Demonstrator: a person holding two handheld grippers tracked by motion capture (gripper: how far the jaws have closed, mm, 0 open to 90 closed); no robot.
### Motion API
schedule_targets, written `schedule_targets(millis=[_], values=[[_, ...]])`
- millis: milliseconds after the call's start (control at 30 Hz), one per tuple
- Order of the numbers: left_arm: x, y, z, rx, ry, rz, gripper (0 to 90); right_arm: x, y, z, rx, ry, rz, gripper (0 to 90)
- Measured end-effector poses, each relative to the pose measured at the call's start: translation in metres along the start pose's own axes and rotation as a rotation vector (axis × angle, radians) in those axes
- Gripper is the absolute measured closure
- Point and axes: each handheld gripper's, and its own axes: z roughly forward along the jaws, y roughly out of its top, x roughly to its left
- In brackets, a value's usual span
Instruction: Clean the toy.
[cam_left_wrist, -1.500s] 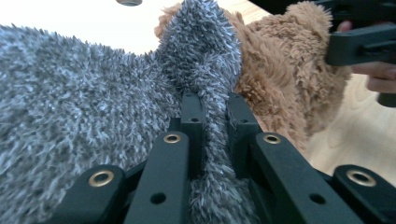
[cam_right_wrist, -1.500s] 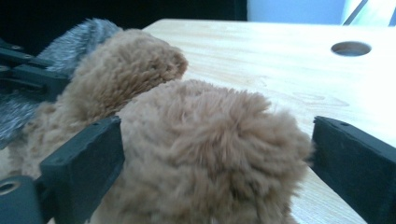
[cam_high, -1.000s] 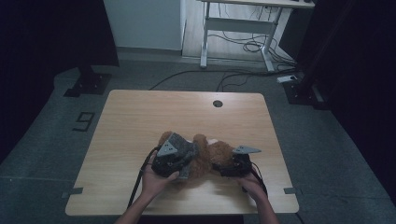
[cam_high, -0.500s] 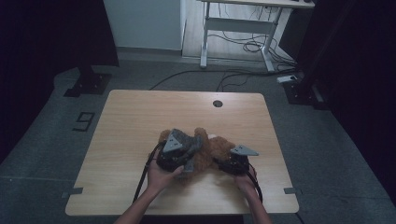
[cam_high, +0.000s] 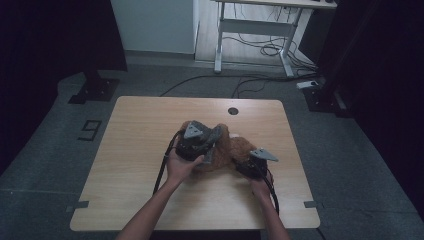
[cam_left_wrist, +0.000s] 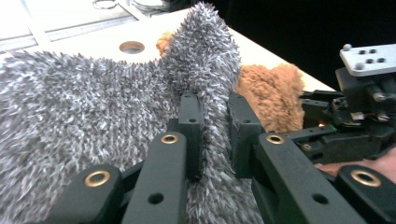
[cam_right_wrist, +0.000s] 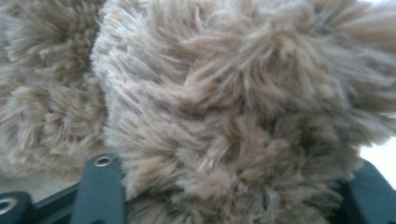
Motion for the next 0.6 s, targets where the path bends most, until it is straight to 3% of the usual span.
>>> schedule_targets(millis=[133,233,300,433,600], values=[[0.002,-0.014,0.015,0.053,-0.018,-0.026,78.3,-0.005,-0.005,-0.006,-0.005,0.044,-0.014,28.1],[0.004,-0.025,0.013,0.069,-0.054,-0.04,79.2,-0.008,-0.008,-0.012,0.009,0.068,-0.018,17.3],[0.004,-0.032,0.009,0.059,-0.055,-0.036,79.5,-0.009,-0.007,-0.018,0.024,0.078,-0.009,11.1],[0.001,-0.042,0.005,0.04,-0.036,-0.025,79.9,-0.01,-0.003,-0.03,0.009,0.115,0.014,8.9],[-0.004,-0.048,0.001,0.033,-0.043,-0.02,80.0,-0.015,0.009,-0.046,-0.062,0.146,0.01,13.6]])
